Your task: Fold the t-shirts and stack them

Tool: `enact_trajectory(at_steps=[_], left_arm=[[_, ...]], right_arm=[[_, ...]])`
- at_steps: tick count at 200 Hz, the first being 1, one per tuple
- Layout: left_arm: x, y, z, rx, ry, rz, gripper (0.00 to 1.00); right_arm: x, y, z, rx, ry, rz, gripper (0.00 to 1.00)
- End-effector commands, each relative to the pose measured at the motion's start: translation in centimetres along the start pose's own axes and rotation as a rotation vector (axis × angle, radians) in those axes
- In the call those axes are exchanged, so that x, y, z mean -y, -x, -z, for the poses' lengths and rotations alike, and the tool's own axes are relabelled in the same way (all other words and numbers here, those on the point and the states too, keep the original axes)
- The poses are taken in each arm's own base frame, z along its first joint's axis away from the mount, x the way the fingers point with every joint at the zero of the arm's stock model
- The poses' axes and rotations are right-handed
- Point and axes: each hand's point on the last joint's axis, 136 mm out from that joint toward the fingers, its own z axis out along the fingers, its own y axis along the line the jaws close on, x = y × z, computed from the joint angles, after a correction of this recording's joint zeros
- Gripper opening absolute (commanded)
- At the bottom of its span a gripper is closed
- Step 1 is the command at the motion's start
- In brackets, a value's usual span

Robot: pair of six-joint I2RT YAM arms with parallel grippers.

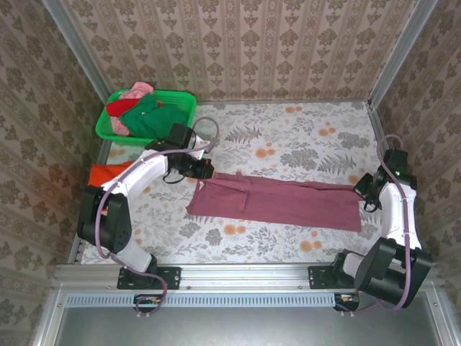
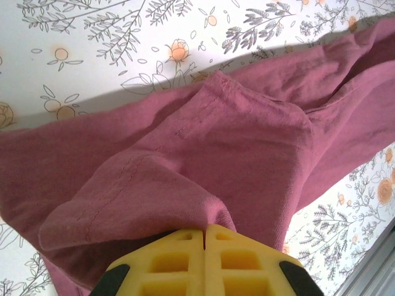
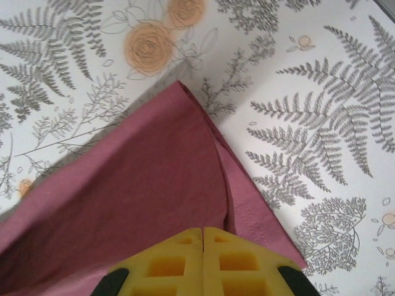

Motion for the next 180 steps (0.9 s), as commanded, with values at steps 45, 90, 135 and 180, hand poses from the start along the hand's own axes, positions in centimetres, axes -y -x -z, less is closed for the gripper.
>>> enact_trajectory(at_steps=[45, 90, 135, 180], left_arm=[[-0.4, -2.6, -0.4, -0.036, -0.013, 0.032, 0.0], [-1.5, -4.3, -1.8, -0.094, 0.006, 0.079, 0.0], [-2.8, -6.0, -2.4, -0.179, 0.059, 0.083, 0.0], [-3.8, -8.0, -3.8, -0.251, 0.07, 0.125, 0.0]], right_arm=[[1.7, -2.5, -1.2, -0.062, -0.051, -0.061, 0.0], [2.2, -4.2, -2.7, -0.12, -0.067, -0.072, 0.0], [2.8, -5.6, -4.0, -0.181, -0.092, -0.088, 0.0], [3.5, -6.8, -5.0, -0.218, -0.124, -0.103, 0.0]])
